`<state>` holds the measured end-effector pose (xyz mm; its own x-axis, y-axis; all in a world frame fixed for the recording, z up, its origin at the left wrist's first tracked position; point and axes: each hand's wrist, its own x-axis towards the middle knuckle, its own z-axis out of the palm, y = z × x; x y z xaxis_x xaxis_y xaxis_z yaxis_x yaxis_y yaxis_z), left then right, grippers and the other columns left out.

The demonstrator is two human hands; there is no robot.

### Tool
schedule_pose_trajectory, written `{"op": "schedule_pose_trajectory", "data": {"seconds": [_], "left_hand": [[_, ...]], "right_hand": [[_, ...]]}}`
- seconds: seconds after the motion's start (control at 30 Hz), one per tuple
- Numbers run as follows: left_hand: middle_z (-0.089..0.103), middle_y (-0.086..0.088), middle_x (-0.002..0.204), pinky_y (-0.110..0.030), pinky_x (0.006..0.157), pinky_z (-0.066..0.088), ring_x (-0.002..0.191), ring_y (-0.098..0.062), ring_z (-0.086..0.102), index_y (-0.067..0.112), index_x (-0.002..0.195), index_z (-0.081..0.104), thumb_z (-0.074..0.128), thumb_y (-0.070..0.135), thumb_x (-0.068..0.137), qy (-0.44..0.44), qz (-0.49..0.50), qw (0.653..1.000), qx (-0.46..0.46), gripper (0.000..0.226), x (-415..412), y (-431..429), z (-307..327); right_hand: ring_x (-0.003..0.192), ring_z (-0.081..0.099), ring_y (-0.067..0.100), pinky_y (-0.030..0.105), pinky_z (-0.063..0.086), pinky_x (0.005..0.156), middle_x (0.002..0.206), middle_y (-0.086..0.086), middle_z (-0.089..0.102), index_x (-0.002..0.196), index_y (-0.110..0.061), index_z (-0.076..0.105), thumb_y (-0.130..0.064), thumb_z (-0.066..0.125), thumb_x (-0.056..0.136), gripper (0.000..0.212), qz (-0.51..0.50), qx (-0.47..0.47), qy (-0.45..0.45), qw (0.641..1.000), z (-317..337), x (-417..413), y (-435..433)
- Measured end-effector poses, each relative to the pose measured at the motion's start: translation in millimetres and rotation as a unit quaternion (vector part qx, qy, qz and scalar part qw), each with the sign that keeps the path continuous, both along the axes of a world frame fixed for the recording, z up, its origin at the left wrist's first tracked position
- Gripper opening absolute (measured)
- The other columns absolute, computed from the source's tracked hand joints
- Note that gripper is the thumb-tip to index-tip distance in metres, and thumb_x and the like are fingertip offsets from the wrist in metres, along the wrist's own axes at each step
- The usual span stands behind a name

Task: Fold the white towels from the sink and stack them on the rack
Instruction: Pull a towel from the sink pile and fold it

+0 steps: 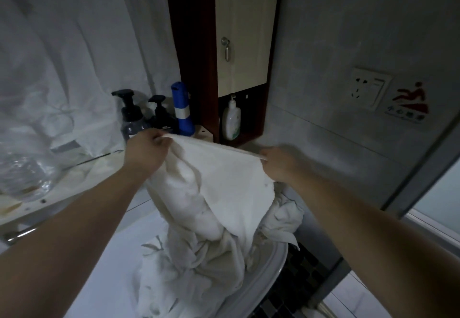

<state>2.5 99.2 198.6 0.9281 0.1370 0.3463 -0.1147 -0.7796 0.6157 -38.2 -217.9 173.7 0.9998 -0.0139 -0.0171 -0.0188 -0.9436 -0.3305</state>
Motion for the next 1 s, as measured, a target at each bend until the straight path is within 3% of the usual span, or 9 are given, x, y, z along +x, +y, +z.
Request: {"op": "schedule_pose_trajectory", "data": {"seconds": [0.1,0.27,0.4,0.5,0.57,0.67,0.77,0.87,1.0], "left_hand": [[0.071,-0.005,0.111,-0.033,0.087,0.046,0.107,-0.029,0.063,0.025,0.114,0.071,0.062,0.031,0.093,0.035,-0.021,0.999,-0.018,0.024,-2,-2,-2],[0.067,0.009,0.094,-0.027,0.077,0.046,0.091,-0.015,0.064,0.034,0.100,0.068,0.070,0.028,0.090,0.062,-0.114,0.986,-0.109,0.012,-5,-20,0],[0.069,0.008,0.093,-0.023,0.074,0.048,0.090,-0.013,0.066,0.030,0.096,0.070,0.070,0.031,0.090,0.045,-0.122,0.977,-0.169,0.006,-6,-33,3],[0.070,0.004,0.086,-0.031,0.075,0.053,0.085,-0.017,0.067,0.028,0.085,0.069,0.068,0.040,0.090,0.021,-0.118,0.976,-0.184,0.014,-7,-38,6],[0.067,0.003,0.073,-0.035,0.071,0.051,0.073,-0.016,0.064,0.023,0.073,0.065,0.066,0.050,0.088,0.012,-0.118,0.979,-0.167,0.031,-7,-40,8],[0.045,0.003,0.047,-0.031,0.056,0.039,0.046,-0.014,0.045,0.021,0.048,0.043,0.068,0.061,0.080,0.015,-0.121,0.976,-0.181,0.057,-10,-47,11],[0.043,-0.009,0.049,-0.032,0.059,0.038,0.048,-0.017,0.044,0.018,0.046,0.043,0.072,0.057,0.079,0.032,-0.147,0.966,-0.209,0.059,-12,-55,13],[0.053,-0.026,0.059,-0.033,0.061,0.040,0.054,-0.020,0.049,0.003,0.055,0.056,0.071,0.056,0.083,0.065,-0.211,0.955,-0.197,0.062,-16,-58,12],[0.044,0.003,0.044,-0.030,0.059,0.036,0.045,-0.009,0.042,0.021,0.041,0.050,0.072,0.054,0.084,0.060,-0.188,0.966,-0.168,0.058,-12,-52,10]], "right_hand": [[0.111,0.063,0.028,0.031,0.049,0.093,0.124,0.008,0.067,0.124,-0.015,0.066,-0.023,0.048,0.102,0.029,-0.035,0.074,-0.029,0.996,1,2,3],[0.041,0.057,0.004,0.019,0.042,0.043,0.060,-0.004,0.068,0.084,-0.026,0.070,-0.025,0.060,0.097,0.017,-0.090,0.312,-0.057,0.944,14,7,19],[0.054,0.063,0.010,0.021,0.048,0.045,0.061,-0.006,0.066,0.087,-0.016,0.073,-0.052,0.064,0.079,0.038,-0.014,0.272,-0.026,0.962,21,5,37],[0.066,0.068,0.005,0.022,0.054,0.055,0.070,-0.016,0.069,0.084,-0.045,0.070,-0.074,0.067,0.061,0.037,0.033,0.239,0.057,0.969,10,-3,47],[0.092,0.066,0.006,0.028,0.056,0.078,0.096,-0.023,0.064,0.111,-0.045,0.065,-0.076,0.069,0.058,0.062,0.043,0.223,0.081,0.970,-1,-4,53],[0.098,0.063,0.006,0.024,0.050,0.074,0.116,-0.014,0.063,0.132,-0.028,0.056,-0.079,0.068,0.059,0.090,0.045,0.234,0.057,0.969,-10,-3,68],[0.092,0.063,0.000,0.019,0.049,0.072,0.107,-0.017,0.066,0.126,-0.030,0.060,-0.073,0.069,0.063,0.077,0.031,0.313,-0.009,0.949,-5,-3,81],[0.075,0.060,-0.006,0.010,0.043,0.060,0.085,-0.017,0.064,0.096,-0.036,0.063,-0.045,0.068,0.080,0.019,0.052,0.280,-0.078,0.955,2,0,86],[0.067,0.060,0.016,0.025,0.038,0.059,0.068,-0.005,0.056,0.075,-0.019,0.056,-0.016,0.055,0.083,0.009,0.042,0.159,-0.099,0.981,3,5,75]]}}
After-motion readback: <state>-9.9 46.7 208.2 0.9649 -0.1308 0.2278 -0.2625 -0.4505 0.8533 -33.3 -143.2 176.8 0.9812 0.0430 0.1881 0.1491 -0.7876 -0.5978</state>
